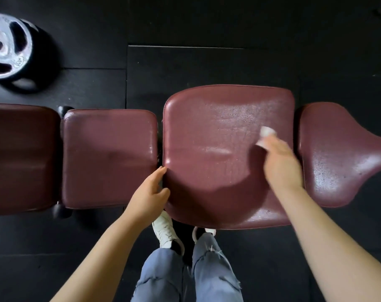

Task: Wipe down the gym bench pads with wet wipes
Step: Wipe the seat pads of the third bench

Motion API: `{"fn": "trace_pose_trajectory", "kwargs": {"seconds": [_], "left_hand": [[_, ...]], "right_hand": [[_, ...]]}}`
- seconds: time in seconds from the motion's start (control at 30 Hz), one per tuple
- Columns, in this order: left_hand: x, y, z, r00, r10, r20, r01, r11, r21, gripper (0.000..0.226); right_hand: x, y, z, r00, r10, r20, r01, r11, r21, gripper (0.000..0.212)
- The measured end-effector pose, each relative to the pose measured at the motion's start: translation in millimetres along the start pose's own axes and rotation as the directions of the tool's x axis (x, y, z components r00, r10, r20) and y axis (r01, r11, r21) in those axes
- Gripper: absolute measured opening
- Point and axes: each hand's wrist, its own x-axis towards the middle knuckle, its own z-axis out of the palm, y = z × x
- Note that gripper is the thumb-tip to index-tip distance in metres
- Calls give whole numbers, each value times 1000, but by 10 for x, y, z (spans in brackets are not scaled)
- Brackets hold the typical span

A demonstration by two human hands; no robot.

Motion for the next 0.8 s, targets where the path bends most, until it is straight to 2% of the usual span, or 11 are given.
{"fn": "trace_pose_trajectory", "kwargs": {"seconds": [0.07, 0.17, 0.23, 0.3, 0.33, 0.4, 0.47, 0.53, 0.6, 0.7, 0.8], "left_hand": [[-48, -66, 0, 999, 27, 18, -28, 998, 54, 69], [-117, -137, 28, 1000, 22, -5, -22, 997, 80, 64], [-181, -190, 51, 1000, 3, 2, -4, 998, 57, 64], [-236, -249, 74, 1000, 21, 11, -22, 997, 68, 64], [-252, -276, 84, 999, 39, 11, -40, 996, 80, 65], [-239, -313, 83, 998, 60, 2, -59, 991, 117, 67], [-227, -337, 94, 997, 72, -6, -70, 985, 156, 70], [-250, -350, 118, 994, 112, 7, -111, 970, 216, 73], [-280, -363, 141, 987, 160, 30, -162, 946, 279, 74], [-301, -418, 155, 982, 183, 41, -187, 931, 314, 74], [-316, -513, 169, 981, 190, 46, -195, 936, 293, 72]], "right_hand": [[-198, 240, -96, 938, 345, 24, -344, 939, -30, 55], [-307, -302, 108, 908, 414, -60, -409, 909, 85, 41], [-284, -980, 282, 974, 197, -108, -172, 963, 207, 31], [-321, -1601, 463, 991, -132, -24, 134, 963, 235, 38], [-368, -1773, 530, 950, -310, 47, 291, 927, 237, 44], [-385, -1722, 573, 777, -604, 177, 570, 795, 208, 51], [-317, -1287, 461, 723, -657, 212, 636, 753, 169, 51], [-299, -643, 292, 871, -471, 141, 464, 882, 80, 49], [-376, 70, 88, 997, -62, 53, 62, 998, -9, 47], [-553, 526, -8, 905, 425, 27, -424, 905, -36, 52], [-479, 47, 167, 857, 510, -70, -502, 858, 112, 43]]}}
